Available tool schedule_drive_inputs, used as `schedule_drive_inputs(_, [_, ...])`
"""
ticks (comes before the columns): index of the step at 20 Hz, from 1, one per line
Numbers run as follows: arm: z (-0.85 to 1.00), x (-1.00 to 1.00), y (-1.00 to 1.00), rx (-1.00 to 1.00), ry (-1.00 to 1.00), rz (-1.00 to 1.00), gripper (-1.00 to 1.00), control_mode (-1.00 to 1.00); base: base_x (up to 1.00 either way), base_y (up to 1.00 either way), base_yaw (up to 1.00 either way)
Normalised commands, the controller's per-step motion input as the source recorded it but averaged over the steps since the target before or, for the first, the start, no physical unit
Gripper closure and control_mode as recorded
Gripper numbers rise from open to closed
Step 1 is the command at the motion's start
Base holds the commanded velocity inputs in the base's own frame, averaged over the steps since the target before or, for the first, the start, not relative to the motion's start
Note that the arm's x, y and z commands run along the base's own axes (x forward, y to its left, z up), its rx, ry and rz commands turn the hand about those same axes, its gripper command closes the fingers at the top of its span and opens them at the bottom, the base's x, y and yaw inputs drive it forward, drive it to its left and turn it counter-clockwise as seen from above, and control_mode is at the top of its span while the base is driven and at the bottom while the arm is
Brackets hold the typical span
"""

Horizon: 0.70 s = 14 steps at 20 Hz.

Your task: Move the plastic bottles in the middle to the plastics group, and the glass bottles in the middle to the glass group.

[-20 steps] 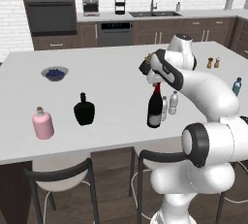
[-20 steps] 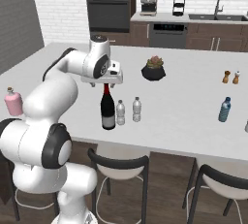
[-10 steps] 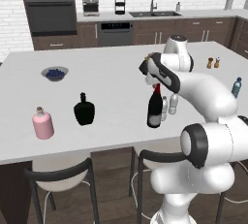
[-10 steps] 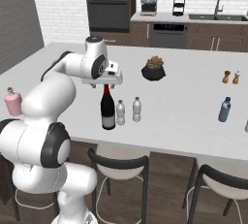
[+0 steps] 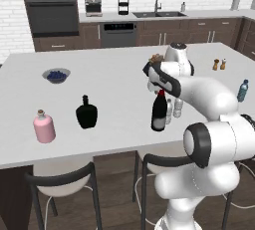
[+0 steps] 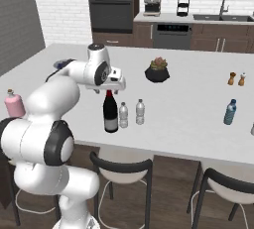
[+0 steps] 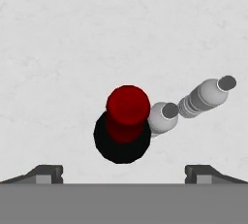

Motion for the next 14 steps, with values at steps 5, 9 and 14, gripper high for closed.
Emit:
schedule_drive_inputs(5, [-0.3,0.32,0.04,0.0,0.0,0.0,-1.0,-1.0,0.0,0.0,0.0])
schedule_drive_inputs(9, [-0.32,0.06,0.0,0.0,0.0,0.0,-1.0,-1.0,0.0,0.0,0.0])
schedule_drive_inputs(14, [-0.2,0.03,0.0,0.0,0.0,0.0,-1.0,-1.0,0.0,0.0,0.0])
